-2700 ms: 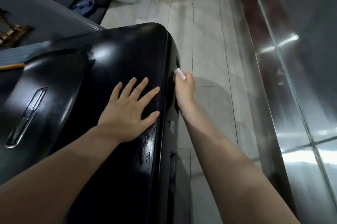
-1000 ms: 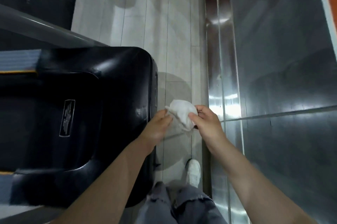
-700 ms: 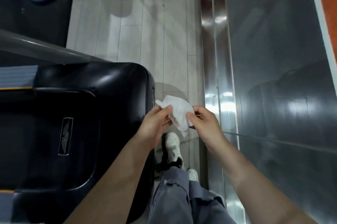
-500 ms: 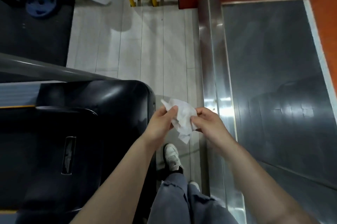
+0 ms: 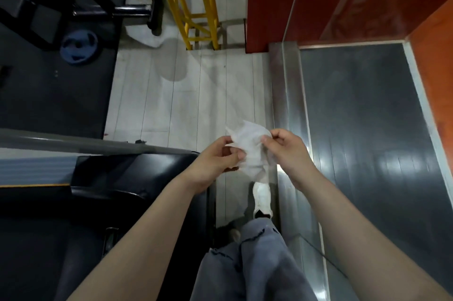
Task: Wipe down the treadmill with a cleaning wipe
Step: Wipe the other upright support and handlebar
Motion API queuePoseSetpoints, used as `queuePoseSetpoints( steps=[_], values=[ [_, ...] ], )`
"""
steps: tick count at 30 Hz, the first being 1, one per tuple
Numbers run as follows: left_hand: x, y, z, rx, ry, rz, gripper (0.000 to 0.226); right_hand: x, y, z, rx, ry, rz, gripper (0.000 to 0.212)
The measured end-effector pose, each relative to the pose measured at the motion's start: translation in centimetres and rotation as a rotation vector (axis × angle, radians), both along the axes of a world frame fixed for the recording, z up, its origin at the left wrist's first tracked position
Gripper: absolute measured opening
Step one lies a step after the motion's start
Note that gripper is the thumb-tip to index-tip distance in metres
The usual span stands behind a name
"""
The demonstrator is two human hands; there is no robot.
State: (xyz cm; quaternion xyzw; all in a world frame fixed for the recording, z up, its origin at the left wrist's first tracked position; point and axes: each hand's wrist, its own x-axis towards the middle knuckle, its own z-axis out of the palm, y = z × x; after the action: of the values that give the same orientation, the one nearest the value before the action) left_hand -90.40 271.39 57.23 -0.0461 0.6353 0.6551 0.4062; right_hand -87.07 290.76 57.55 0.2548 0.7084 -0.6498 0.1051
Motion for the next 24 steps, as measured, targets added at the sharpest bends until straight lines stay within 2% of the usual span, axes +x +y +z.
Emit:
queuePoseSetpoints(
  steps=[3, 7, 10, 13, 15, 17, 20, 22, 24],
  values=[
    [-3.9, 0.7, 1.5, -0.039, 0.02, -0.014, 0.034, -4.6, 1.7, 1.7, -0.047, 0.024, -0.022, 0.012],
    [-8.8, 2.5, 3.6, -0.09, 0.069, 0.092, 0.009, -11.0, 3.1, 4.3, -0.202, 0.096, -0.097, 0.006],
    [-12.4, 3.4, 5.3, -0.11, 0.071, 0.208, 0.013, -15.8, 3.6, 6.2, -0.281, 0.115, -0.092, 0.005],
    [-16.0, 3.8, 6.9, -0.09, 0.028, 0.334, 0.014, -20.2, 3.6, 7.7, -0.242, 0.109, 0.018, 0.007],
    [-18.4, 3.9, 7.9, -0.039, -0.027, 0.415, 0.03, -22.9, 3.2, 8.6, -0.248, 0.091, 0.148, 0.008],
    [-20.9, 3.7, 8.6, 0.011, 0.0, 0.396, 0.041, -25.8, 2.4, 9.2, -0.267, 0.074, 0.247, 0.009],
    [-24.1, 2.8, 9.2, -0.013, 0.085, 0.34, 0.03, -29.9, 0.6, 9.8, -0.188, 0.116, 0.301, 0.013],
    [-26.0, 2.4, 9.4, -0.04, 0.109, 0.397, 0.025, -32.4, -0.3, 9.9, -0.095, 0.155, 0.302, 0.011],
    [-28.6, 1.4, 9.4, -0.051, 0.116, 0.49, 0.024, -35.6, -1.7, 10.0, 0.015, 0.213, 0.299, 0.018]
  ],
)
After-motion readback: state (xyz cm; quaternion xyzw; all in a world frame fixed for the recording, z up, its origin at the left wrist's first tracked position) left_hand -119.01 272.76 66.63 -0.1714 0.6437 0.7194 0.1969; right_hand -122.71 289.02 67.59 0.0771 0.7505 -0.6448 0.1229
